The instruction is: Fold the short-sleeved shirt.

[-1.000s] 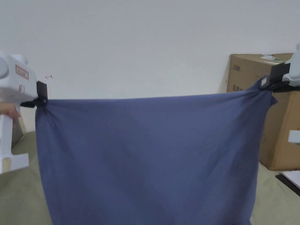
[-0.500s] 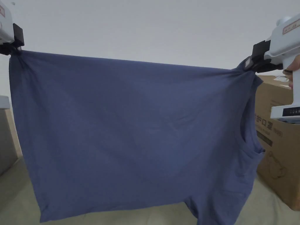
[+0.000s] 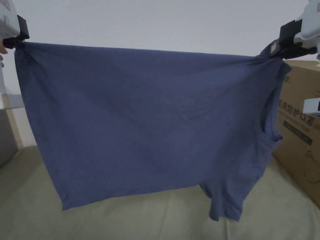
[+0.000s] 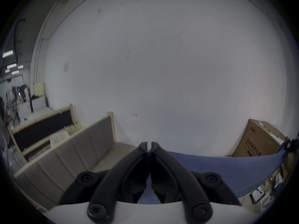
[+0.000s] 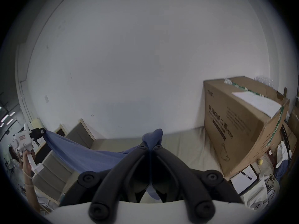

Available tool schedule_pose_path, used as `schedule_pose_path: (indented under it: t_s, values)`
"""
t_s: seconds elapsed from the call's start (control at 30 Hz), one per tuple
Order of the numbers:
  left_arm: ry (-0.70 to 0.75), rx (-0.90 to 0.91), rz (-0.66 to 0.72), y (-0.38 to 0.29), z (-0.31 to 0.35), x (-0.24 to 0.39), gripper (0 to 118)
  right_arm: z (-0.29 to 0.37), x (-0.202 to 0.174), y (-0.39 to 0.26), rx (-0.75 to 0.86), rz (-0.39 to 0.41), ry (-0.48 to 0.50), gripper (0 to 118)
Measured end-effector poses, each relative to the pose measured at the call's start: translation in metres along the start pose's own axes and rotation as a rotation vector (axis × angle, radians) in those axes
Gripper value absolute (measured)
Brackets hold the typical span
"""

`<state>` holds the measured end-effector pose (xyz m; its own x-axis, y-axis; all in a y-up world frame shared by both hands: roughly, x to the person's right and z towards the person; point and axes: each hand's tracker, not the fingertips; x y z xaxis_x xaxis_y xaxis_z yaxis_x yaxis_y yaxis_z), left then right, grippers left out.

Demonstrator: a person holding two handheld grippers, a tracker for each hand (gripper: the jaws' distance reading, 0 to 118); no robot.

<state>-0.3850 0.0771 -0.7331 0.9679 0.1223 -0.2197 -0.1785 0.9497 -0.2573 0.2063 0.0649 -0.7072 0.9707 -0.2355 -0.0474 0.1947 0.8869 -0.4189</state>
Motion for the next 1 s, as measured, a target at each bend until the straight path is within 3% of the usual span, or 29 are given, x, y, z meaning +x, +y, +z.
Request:
schedule_pose_path:
  t_s: [0.23,0.33,0.43,0.53,0.57,0.7,0.8,0.9,1.0]
  values:
    - [0.062,-0.159,-0.034,-0.159,-0.084,0.001,2,-0.106,0.036,-0.14,-0.252,-0.102,-0.07,1]
    - [0.086,-0.326,0.028,-0.234,-0.114,-0.009,2,-0.154,0.057,-0.208,-0.399,-0.122,-0.099,1]
    - [0.106,-0.43,-0.028,-0.299,-0.136,-0.012,2,-0.189,0.075,-0.271,-0.497,-0.127,-0.146,1]
    - [0.124,-0.49,-0.058,-0.341,-0.14,-0.011,2,-0.202,0.088,-0.312,-0.571,-0.222,-0.156,1]
    - [0.125,-0.517,-0.046,-0.347,-0.141,-0.013,2,-0.202,0.092,-0.319,-0.586,-0.254,-0.162,1]
    - [0.103,-0.514,-0.02,-0.357,-0.114,-0.023,2,-0.182,0.1,-0.328,-0.564,-0.223,-0.148,1]
    - [0.069,-0.476,-0.004,-0.355,-0.073,-0.036,2,-0.143,0.101,-0.332,-0.503,-0.262,-0.074,1]
    - [0.06,-0.394,0.054,-0.366,-0.011,-0.048,2,-0.091,0.092,-0.342,-0.459,-0.234,-0.073,1]
    - [0.058,-0.403,0.024,-0.39,0.05,-0.059,2,-0.036,0.079,-0.362,-0.423,-0.178,-0.023,1]
